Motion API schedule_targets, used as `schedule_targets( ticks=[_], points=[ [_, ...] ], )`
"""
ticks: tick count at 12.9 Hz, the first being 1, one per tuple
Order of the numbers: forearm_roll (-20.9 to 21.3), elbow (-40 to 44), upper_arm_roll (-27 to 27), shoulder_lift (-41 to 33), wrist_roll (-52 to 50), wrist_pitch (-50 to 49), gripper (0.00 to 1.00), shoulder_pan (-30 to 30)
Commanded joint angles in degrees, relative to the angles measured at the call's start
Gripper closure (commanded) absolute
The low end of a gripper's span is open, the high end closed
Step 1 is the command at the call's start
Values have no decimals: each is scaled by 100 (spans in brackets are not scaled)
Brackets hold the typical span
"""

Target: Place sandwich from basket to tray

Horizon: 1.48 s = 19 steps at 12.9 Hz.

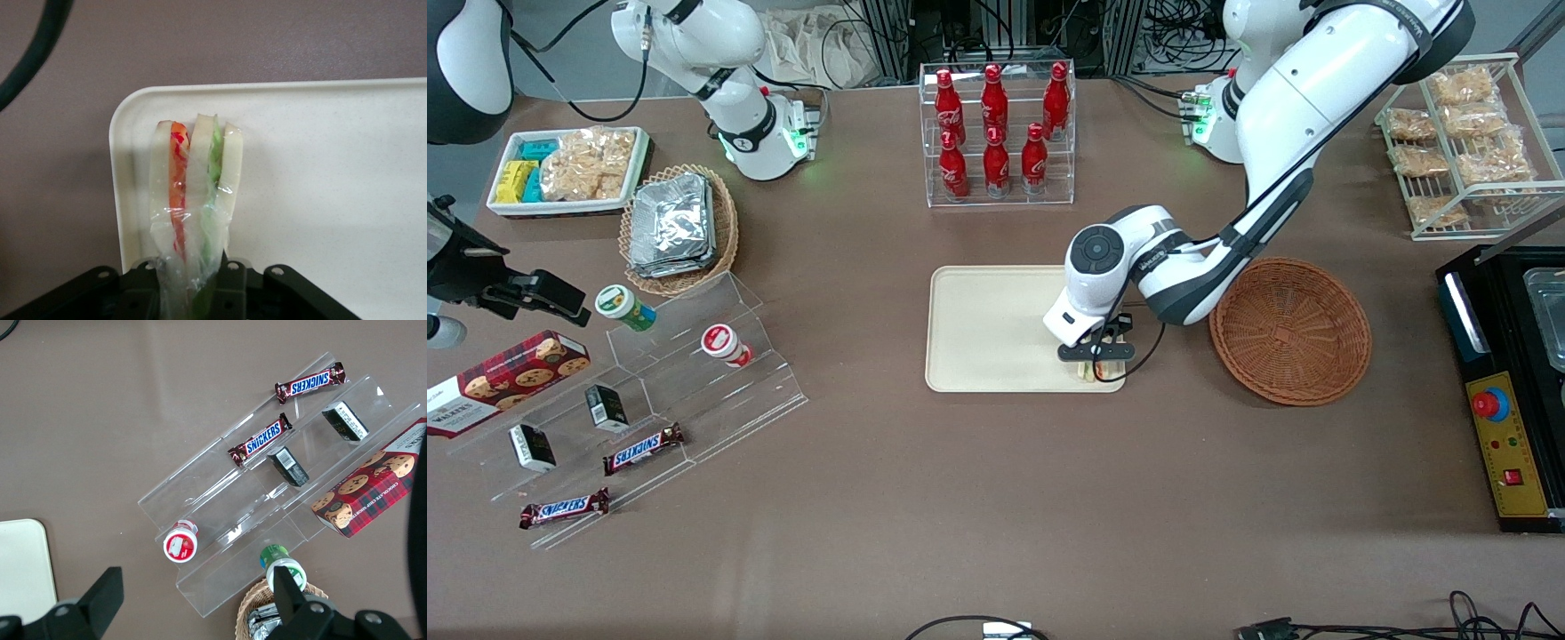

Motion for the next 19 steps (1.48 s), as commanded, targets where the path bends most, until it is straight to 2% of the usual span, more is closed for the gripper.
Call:
schedule_targets(
  ticks=[1,4,5,8,11,12,14,15,17,19],
  points=[
    [119,41,-46,-10,-137,-16,0,36],
    [31,85,-99,-282,-137,-243,0,44],
    [-178,164,-134,-448,-111,-549,0,44],
    [-1337,489,-205,-1326,21,-1254,0,114],
    [-2646,988,-4,-2310,1230,-2340,0,360],
    [-2972,1173,372,-2635,1565,-2824,0,369],
    [-3684,1115,1389,-3390,2267,-3100,0,317],
    [-3827,975,1891,-3647,2698,-3275,0,291],
    [-3802,615,2665,-4043,3332,-3322,0,107],
    [-3731,298,3221,-4307,3623,-3216,0,-69]
  ],
)
